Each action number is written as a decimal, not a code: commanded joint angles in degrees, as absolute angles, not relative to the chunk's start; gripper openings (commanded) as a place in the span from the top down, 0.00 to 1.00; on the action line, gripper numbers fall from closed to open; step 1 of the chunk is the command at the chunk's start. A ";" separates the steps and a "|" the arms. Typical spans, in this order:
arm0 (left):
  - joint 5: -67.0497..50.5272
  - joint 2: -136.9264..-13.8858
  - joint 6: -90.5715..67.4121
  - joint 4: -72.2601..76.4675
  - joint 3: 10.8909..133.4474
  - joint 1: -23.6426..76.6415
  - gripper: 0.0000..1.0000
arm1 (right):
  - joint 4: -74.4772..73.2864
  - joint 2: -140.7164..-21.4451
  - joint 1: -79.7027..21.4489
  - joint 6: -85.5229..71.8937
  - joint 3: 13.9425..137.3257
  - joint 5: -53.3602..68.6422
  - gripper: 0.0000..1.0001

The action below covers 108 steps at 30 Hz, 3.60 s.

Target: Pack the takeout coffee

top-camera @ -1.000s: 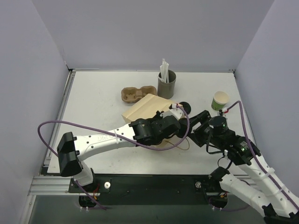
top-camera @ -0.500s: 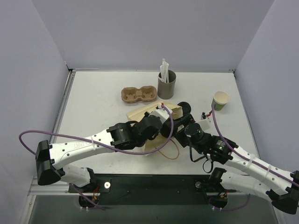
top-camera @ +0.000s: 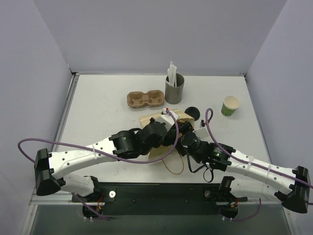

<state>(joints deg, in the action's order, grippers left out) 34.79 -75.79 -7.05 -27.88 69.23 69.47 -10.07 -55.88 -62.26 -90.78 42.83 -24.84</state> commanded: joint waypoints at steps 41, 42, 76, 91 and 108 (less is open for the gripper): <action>46.14 -82.81 -29.53 -31.04 78.15 73.30 1.00 | -1.85 -58.71 -63.02 -94.13 36.12 -27.60 0.40; 45.79 -82.10 -28.92 -30.07 77.26 73.30 1.00 | -1.06 -58.88 -62.93 -93.96 35.78 -27.68 0.40; 22.06 -63.89 -15.91 -13.45 58.80 65.57 1.00 | 10.90 -66.18 -65.56 -87.89 35.24 -29.00 0.43; 32.87 -69.78 -20.65 -21.34 64.77 65.57 1.00 | 0.71 -64.52 -69.17 -81.30 41.92 -34.63 0.43; 30.15 -68.47 -19.16 -18.46 64.16 65.57 1.00 | 3.95 -69.43 -67.86 -79.01 43.24 -28.31 0.43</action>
<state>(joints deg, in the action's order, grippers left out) 31.81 -70.67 -19.88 -22.50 62.94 65.78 1.34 -68.47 -68.64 -79.53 41.95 -29.52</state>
